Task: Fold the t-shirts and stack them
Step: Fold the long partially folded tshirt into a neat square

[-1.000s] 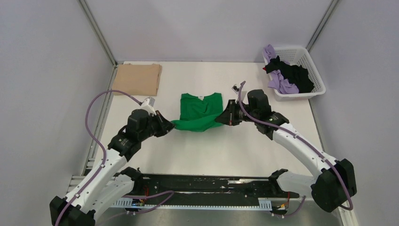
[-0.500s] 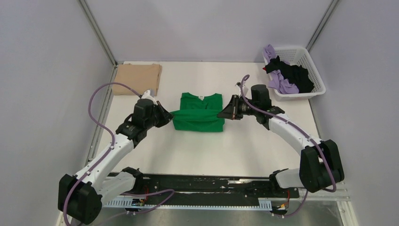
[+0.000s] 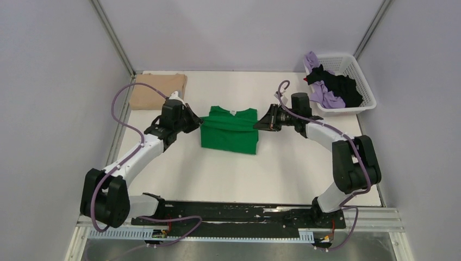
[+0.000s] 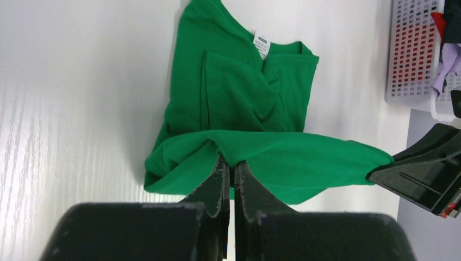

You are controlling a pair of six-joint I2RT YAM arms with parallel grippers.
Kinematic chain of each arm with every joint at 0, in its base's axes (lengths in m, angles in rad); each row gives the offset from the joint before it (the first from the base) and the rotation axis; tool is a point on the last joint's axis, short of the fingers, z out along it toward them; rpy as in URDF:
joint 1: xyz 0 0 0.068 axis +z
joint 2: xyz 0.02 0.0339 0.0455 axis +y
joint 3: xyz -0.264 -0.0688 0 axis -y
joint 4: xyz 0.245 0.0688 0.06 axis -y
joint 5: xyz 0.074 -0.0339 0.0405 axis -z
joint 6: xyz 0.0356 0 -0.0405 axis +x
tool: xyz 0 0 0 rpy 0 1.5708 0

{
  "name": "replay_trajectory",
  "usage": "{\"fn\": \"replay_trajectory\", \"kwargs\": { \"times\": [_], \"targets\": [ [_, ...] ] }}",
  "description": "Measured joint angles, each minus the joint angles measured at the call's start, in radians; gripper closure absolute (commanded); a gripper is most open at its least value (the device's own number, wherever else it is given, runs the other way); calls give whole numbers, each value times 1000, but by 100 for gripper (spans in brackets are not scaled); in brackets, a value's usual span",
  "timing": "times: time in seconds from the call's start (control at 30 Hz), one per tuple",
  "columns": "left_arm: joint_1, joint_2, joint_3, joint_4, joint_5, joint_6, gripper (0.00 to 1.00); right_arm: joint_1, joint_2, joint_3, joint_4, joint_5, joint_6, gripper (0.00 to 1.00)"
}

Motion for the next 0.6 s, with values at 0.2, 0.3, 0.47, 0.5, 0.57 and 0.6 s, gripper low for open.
{"fn": "replay_trajectory", "kwargs": {
  "times": [0.2,0.3,0.47,0.5,0.57,0.6],
  "targets": [
    [21,159,92,40,16,15,100,-35,87,77,15,-18,0,100],
    [32,243,146,54,29,24,100,-46,131,111,19,-23,-1,100],
    [53,370,222,70,52,33,100,-61,237,189,21,-24,-6,100],
    [57,391,234,72,56,33,100,-62,257,203,21,-24,-8,99],
    [66,440,262,75,63,34,98,-65,303,236,21,-23,-13,95],
    [70,460,274,76,66,35,95,-66,323,251,20,-22,-15,93]
  ]
}}
